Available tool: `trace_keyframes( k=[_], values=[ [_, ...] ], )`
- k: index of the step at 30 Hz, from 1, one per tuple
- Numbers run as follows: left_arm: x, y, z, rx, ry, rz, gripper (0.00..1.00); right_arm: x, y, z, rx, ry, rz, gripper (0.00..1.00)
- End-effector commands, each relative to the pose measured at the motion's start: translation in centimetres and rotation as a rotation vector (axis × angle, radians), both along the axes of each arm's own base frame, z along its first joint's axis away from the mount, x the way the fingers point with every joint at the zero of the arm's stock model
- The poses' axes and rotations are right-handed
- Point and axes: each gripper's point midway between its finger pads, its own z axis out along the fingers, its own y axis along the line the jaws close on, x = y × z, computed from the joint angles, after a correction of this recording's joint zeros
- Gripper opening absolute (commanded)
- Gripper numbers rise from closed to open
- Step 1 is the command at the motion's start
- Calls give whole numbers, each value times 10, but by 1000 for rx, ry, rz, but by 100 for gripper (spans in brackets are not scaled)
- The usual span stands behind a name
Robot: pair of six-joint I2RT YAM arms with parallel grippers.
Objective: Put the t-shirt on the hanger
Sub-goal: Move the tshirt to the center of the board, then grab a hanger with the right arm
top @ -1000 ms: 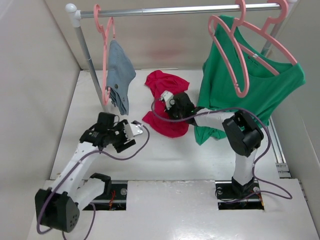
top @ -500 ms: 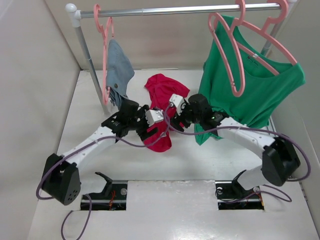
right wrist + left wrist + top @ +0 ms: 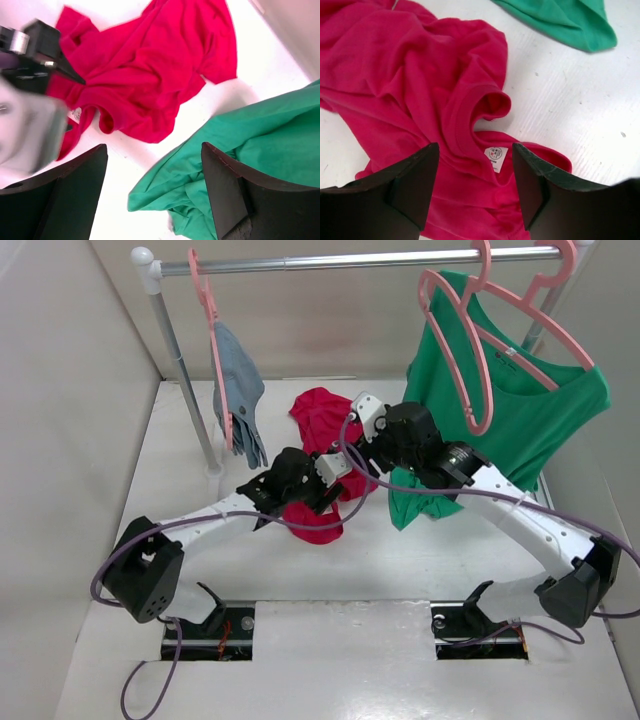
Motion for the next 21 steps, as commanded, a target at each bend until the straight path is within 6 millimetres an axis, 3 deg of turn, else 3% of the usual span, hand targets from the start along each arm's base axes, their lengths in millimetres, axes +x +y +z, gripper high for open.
trace_keyframes(
  k=[1, 3, 6, 8, 9, 12, 17, 21],
  values=[
    [-1, 20, -28, 43, 72, 125, 57, -11, 12, 103, 218, -180, 7, 80],
    [4, 14, -23, 25, 50, 111, 58, -15, 14, 118, 238, -198, 19, 79],
    [12, 14, -20, 20, 21, 135, 58, -20, 13, 159, 297, -252, 33, 79],
    [7, 18, -25, 27, 29, 135, 58, -26, 14, 195, 332, -318, 82, 78],
    [8, 19, -21, 23, 18, 143, 60, -31, 21, 202, 337, -320, 135, 78],
    [4, 23, -22, 20, 14, 143, 63, -35, 14, 238, 353, -381, 137, 79],
    [3, 22, -12, -21, -30, 129, 64, -24, -1, 243, 323, -408, 87, 79],
    [2, 23, -10, -24, -49, 123, 64, -36, -6, 271, 357, -452, 112, 79]
  ],
)
